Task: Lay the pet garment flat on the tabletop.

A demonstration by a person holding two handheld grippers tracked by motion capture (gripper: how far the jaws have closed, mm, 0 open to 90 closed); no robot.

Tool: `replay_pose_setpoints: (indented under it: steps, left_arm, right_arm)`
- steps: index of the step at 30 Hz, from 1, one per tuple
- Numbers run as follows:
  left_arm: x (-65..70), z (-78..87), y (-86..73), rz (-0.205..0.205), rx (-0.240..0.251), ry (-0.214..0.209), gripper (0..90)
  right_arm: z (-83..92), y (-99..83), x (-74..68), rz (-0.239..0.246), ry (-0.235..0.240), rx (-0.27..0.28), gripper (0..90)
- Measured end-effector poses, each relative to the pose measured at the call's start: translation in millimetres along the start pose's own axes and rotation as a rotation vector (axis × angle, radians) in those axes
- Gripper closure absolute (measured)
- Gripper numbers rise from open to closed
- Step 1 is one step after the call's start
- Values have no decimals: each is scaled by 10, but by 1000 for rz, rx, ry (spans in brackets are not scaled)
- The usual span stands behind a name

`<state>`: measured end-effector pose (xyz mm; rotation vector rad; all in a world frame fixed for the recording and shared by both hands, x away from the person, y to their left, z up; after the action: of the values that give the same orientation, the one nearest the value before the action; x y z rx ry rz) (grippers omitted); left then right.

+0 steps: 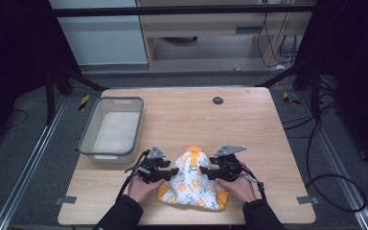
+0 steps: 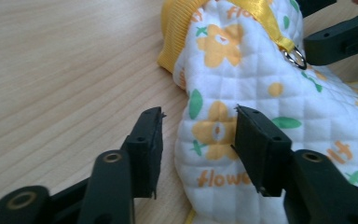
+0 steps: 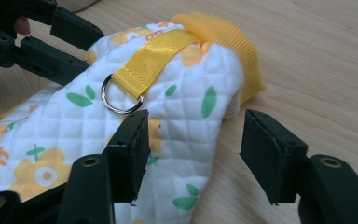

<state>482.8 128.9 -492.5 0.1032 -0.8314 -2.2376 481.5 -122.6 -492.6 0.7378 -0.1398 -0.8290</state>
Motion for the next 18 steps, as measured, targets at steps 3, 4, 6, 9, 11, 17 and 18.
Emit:
replay_pose_setpoints:
  steps: [3,4,6,9,11,17,18]
  left_arm:
    - [9,-16,-5,12,-14,-30,608]
    - [9,-16,-5,12,-14,-30,626]
    - [17,-23,-8,13,-25,-29,658]
    - [25,-43,-17,12,-47,-34,777]
    - [33,-44,-21,7,-50,-38,831]
    - [56,-15,-26,-7,-40,-48,865]
    - [56,-15,-26,-7,-40,-48,866]
  right_arm:
    - [-43,3,-21,9,15,-11,480]
    - [-43,3,-21,9,15,-11,480]
    - [-63,5,-35,12,34,-23,546]
    - [-74,16,-43,11,46,-23,631]
    - [-75,22,-38,16,48,-22,700]
    - [-21,32,-35,6,61,-16,872]
    - [-6,35,-39,4,63,-18,876]
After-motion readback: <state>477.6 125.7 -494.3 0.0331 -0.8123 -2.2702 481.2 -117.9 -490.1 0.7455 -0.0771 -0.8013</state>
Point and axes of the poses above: each handheld gripper's, and its own axes: z roughly backward along the jaws, y roughly out of its top, x roughly to its right, the point moved 2 cm from there along -z, roughly forward along the jaws, and after that the axes turned 10 degrees about -x, right-handed, at the moved point
